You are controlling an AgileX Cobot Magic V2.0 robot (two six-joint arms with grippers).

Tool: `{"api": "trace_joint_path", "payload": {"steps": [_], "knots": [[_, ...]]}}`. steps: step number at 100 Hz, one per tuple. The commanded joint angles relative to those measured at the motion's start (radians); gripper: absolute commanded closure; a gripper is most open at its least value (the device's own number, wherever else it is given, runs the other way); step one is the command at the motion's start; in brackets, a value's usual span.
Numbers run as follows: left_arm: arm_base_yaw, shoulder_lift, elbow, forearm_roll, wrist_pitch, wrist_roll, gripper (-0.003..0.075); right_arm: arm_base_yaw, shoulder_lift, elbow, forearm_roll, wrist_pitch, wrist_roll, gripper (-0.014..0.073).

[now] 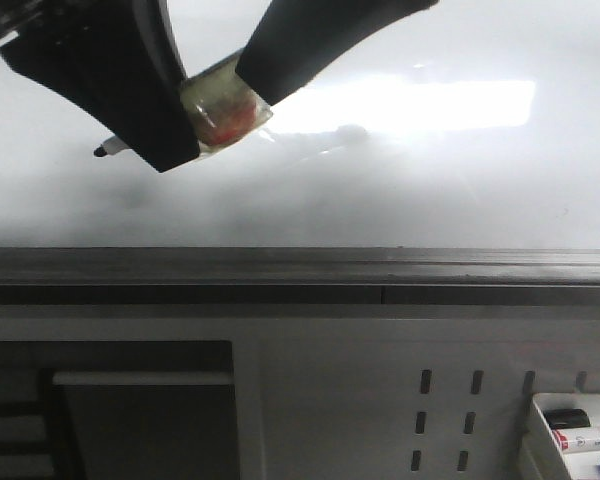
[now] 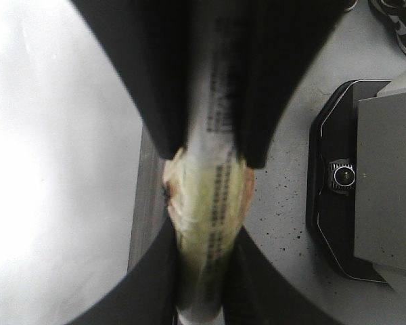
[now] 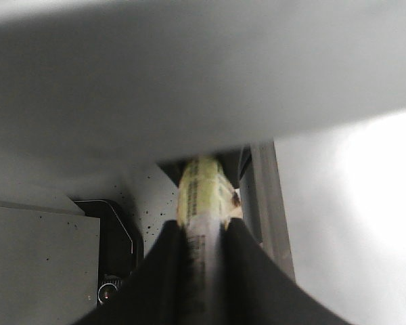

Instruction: Write number 4 on whiteboard

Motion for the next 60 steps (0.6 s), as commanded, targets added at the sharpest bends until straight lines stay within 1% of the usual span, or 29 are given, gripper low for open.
{"api": "trace_joint_path", "payload": {"steps": [1,5,7,10,13,22,27,37,48,54,55,56,60], "knots": [[-0.008,-0.025,-0.034,-0.021,-0.047,-0.002,0.0729,0.001,-0.03,-0.033,0.046,-0.015,-0.012,0.0666],[-0.008,-0.025,-0.034,-0.021,-0.045,-0.002,0.0701,0.001,-0.03,-0.033,0.046,-0.015,-0.012,0.0666],[-0.006,-0.025,-0.034,-0.021,-0.045,-0.004,0.0665,0.001,-0.03,-0.033,0.046,-0.015,-0.012,0.0666],[-0.004,-0.025,-0.034,-0.021,-0.045,-0.004,0.0635,0.001,-0.03,-0.033,0.046,-0.015,-0.012,0.0666],[-0.004,-0.025,-0.034,-0.021,-0.05,-0.007,0.058,0.001,-0.03,-0.033,0.046,-0.015,-0.012,0.0666],[0.005,-0.032,-0.034,-0.019,-0.064,-0.05,0.0453,0.001,-0.036,-0.033,0.042,-0.023,0.006,0.0665],[0.02,-0.046,-0.034,-0.021,-0.067,-0.091,0.0416,0.001,-0.046,-0.033,0.03,-0.044,0.034,0.0657],[0.075,-0.096,-0.027,-0.032,-0.067,-0.163,0.0418,0.001,-0.088,-0.033,-0.018,-0.092,0.119,0.0655],[0.175,-0.19,0.023,-0.122,-0.084,-0.167,0.0419,0.001,-0.149,-0.017,-0.094,-0.11,0.254,0.0655],[0.238,-0.259,0.076,-0.177,-0.115,-0.167,0.0419,-0.001,-0.18,0.01,-0.185,-0.121,0.402,0.0655],[0.245,-0.267,0.082,-0.183,-0.12,-0.167,0.0419,-0.001,-0.184,0.01,-0.185,-0.124,0.402,0.0655],[0.26,-0.283,0.096,-0.194,-0.13,-0.167,0.0419,-0.003,-0.19,0.017,-0.215,-0.129,0.458,0.0655],[0.304,-0.335,0.142,-0.223,-0.157,-0.175,0.0419,-0.011,-0.21,0.039,-0.263,-0.136,0.559,0.0655]]}}
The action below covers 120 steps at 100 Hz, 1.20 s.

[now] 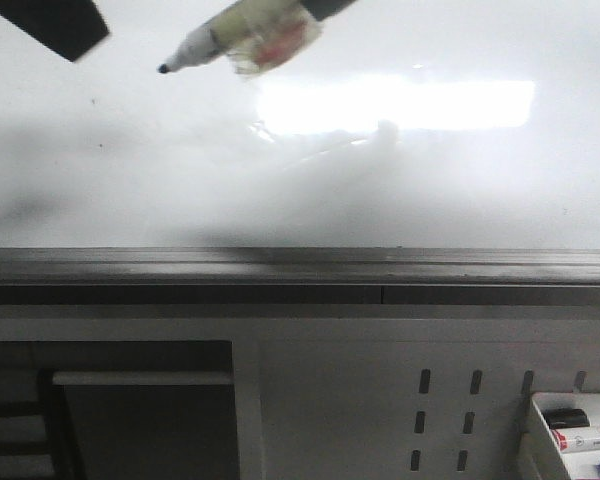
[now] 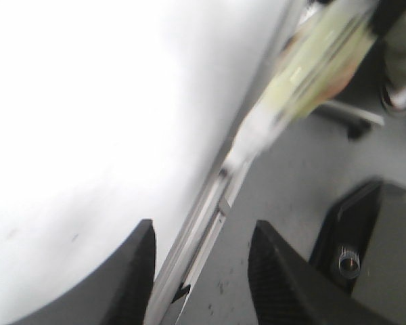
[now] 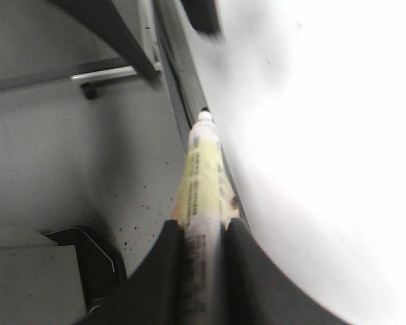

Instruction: Write number 4 on whiteboard

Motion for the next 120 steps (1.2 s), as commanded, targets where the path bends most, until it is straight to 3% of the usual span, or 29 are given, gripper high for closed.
{"api": "trace_joint_path", "payload": {"steps": [1,10,33,51,80,91,104,120], "knots": [[0.091,-0.125,0.056,-0.115,-0.102,-0.031,0.0419,-0.013,-0.071,0.02,-0.11,-0.055,0.258,0.0655],[0.191,-0.227,0.16,-0.174,-0.177,-0.093,0.0419,-0.036,-0.109,0.066,-0.172,-0.059,0.469,0.0655],[0.329,-0.372,0.327,-0.223,-0.268,-0.096,0.0419,-0.03,-0.129,0.105,-0.177,-0.034,0.481,0.0659],[0.332,-0.375,0.336,-0.238,-0.27,-0.096,0.0419,-0.03,-0.117,0.091,-0.142,-0.104,0.489,0.0659],[0.332,-0.371,0.336,-0.242,-0.272,-0.096,0.0419,-0.032,0.039,-0.151,-0.153,0.075,0.563,0.0659],[0.332,-0.371,0.336,-0.242,-0.272,-0.096,0.0419,0.052,0.056,-0.184,-0.225,0.026,0.572,0.0659],[0.332,-0.371,0.336,-0.242,-0.274,-0.096,0.0419,0.104,0.072,-0.184,-0.432,-0.018,0.785,0.0659],[0.332,-0.371,0.336,-0.242,-0.299,-0.096,0.0419,0.018,0.1,-0.184,-0.363,-0.026,0.801,0.0659]]}}
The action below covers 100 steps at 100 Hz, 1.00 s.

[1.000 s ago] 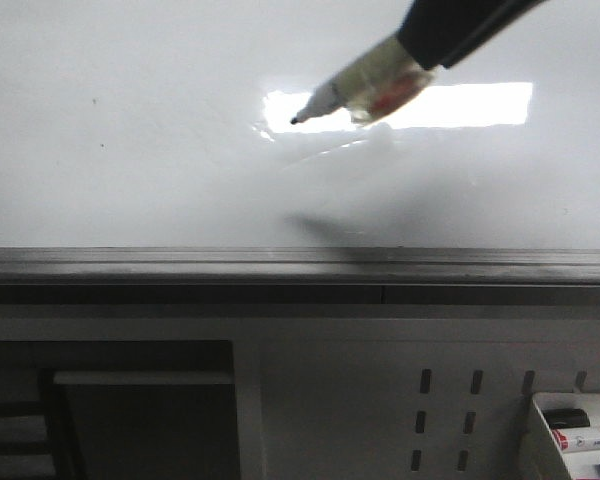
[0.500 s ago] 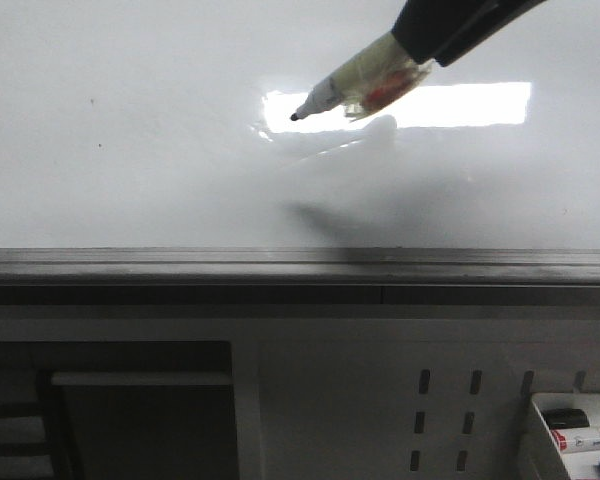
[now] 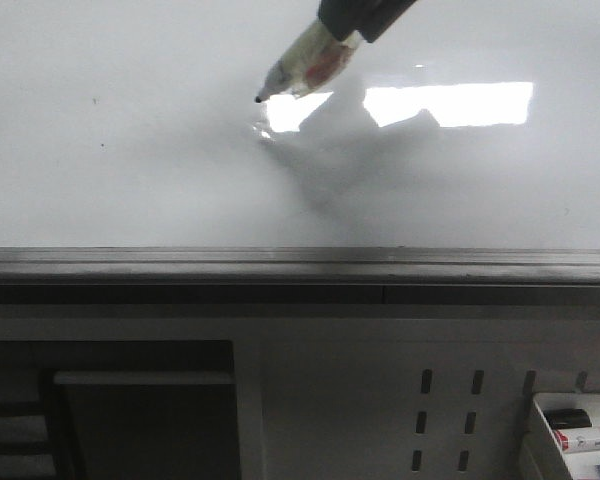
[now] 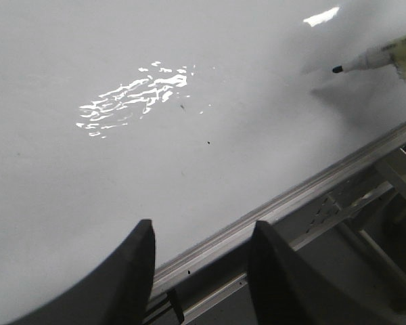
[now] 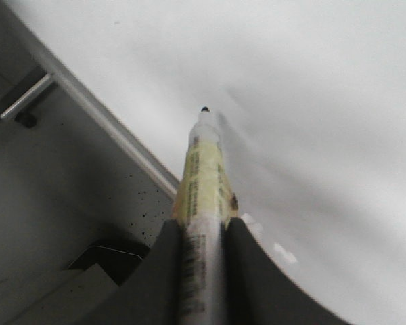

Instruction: Write number 4 on whiteboard

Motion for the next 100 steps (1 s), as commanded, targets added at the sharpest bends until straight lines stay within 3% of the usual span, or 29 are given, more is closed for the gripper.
{"api": "trace_joint_path", "payload": {"steps": [1,18,36,56,82,100], "knots": [[0.004,-0.002,-0.026,-0.038,-0.07,-0.01,0.0419,-0.049,-0.015,-0.036,0.037,-0.063,0.019,0.0659],[0.004,-0.002,-0.026,-0.038,-0.086,-0.01,0.0419,-0.083,0.006,-0.03,0.197,-0.084,-0.114,0.0659],[0.004,-0.002,-0.026,-0.038,-0.09,-0.01,0.0419,-0.083,0.071,-0.008,0.19,-0.153,-0.118,0.0659],[0.004,-0.002,-0.026,-0.038,-0.092,-0.01,0.0419,-0.079,0.123,-0.006,0.194,-0.103,-0.107,0.0659],[0.004,-0.002,-0.026,-0.034,-0.092,-0.01,0.0419,-0.183,0.025,0.007,0.142,0.046,-0.09,0.0659],[0.004,-0.002,-0.026,-0.034,-0.094,-0.01,0.0419,-0.146,-0.03,-0.003,0.246,0.005,-0.182,0.0659]]}}
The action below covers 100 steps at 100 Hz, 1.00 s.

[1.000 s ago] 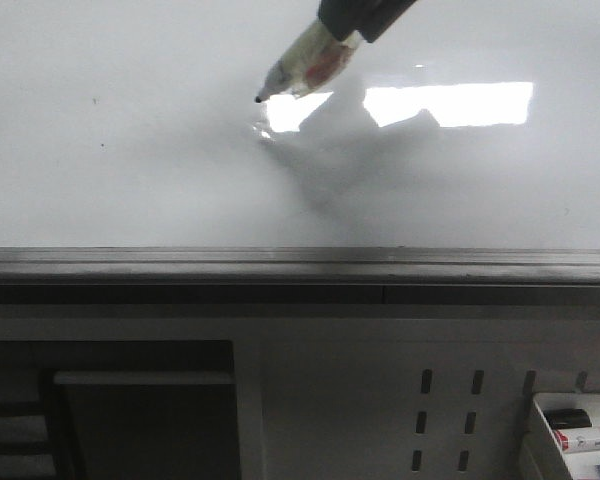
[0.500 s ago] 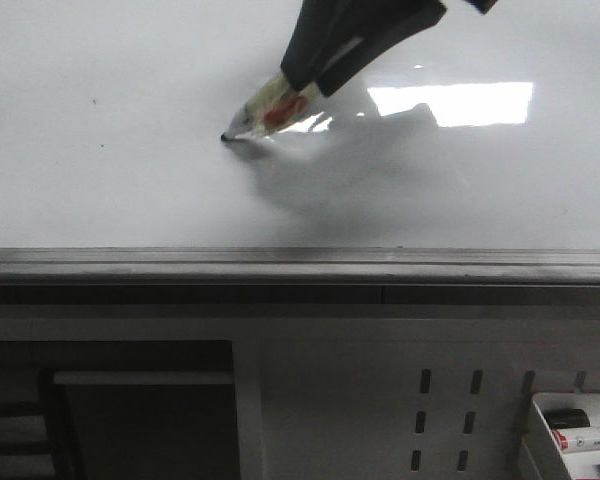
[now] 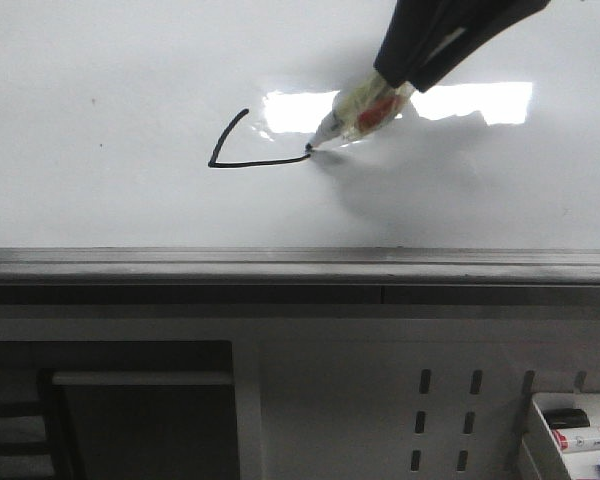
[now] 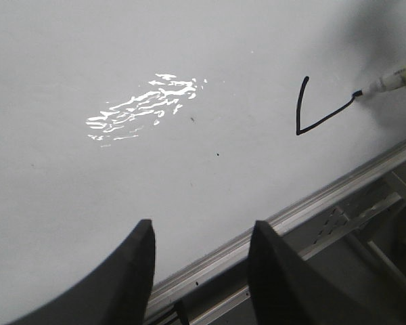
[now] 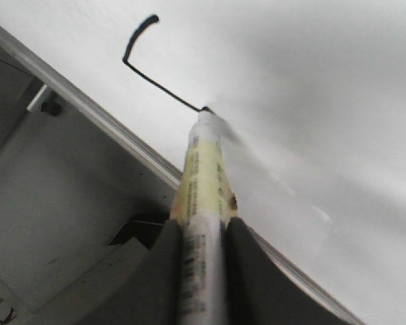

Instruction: Write number 4 on whiteboard

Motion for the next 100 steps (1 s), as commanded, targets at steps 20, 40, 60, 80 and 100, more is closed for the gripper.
{"api": "trace_joint_path", "payload": {"steps": [20,40,60,80,100], "knots": [[0.004,-0.002,-0.026,-0.034,-0.083,-0.01,0.0419,0.028,-0.04,-0.032,0.043,-0.155,-0.056,0.0659],[0.004,-0.002,-0.026,-0.034,-0.089,-0.01,0.0419,0.026,0.056,-0.032,0.009,-0.059,-0.056,0.0659],[0.004,0.023,-0.033,-0.044,-0.017,0.05,0.0419,0.06,0.031,-0.047,0.011,-0.01,-0.07,0.0659],[-0.079,0.138,-0.133,-0.12,0.178,0.272,0.0419,0.125,-0.092,-0.076,0.011,0.039,-0.41,0.0659],[-0.278,0.287,-0.237,-0.123,0.196,0.473,0.0419,0.178,-0.15,-0.076,0.011,0.081,-0.714,0.0659]]}}
